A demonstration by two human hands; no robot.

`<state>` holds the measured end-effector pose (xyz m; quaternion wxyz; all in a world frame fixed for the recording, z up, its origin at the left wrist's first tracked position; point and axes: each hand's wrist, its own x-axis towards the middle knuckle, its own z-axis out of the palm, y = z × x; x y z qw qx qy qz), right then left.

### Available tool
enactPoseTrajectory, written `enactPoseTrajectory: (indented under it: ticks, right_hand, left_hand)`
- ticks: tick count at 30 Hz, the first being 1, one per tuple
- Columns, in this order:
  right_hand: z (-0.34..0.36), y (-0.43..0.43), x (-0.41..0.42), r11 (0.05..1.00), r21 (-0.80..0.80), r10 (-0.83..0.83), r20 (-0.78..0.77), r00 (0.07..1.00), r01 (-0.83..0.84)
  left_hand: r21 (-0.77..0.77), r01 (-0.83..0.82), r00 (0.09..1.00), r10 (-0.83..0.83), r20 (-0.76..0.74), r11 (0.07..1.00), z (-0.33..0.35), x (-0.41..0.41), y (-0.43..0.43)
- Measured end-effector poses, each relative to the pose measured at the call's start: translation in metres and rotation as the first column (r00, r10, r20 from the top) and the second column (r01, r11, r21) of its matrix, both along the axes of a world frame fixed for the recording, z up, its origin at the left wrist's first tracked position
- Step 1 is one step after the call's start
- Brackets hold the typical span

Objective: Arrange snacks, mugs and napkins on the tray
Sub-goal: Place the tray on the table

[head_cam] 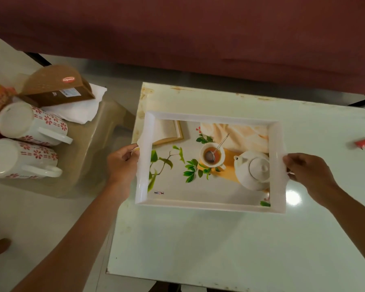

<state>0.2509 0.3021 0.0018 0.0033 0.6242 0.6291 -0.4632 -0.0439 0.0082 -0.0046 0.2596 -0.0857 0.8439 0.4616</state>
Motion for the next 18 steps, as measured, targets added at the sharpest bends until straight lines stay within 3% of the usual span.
enactPoseTrajectory:
  ticks: [8,18]
  right_hand:
    - [-0.004,-0.033,0.029,0.994,-0.061,-0.094,-0.054,0.994,0.090]
    - [-0.004,-0.036,0.026,0.996,-0.014,-0.088,-0.058,0.994,0.087]
  left_hand:
    - [-0.015,0.067,0.998,-0.067,0.010,0.998,0.001,-0.001,-0.009]
    - [-0.032,0.067,0.996,-0.065,0.065,0.997,0.000,0.003,-0.015]
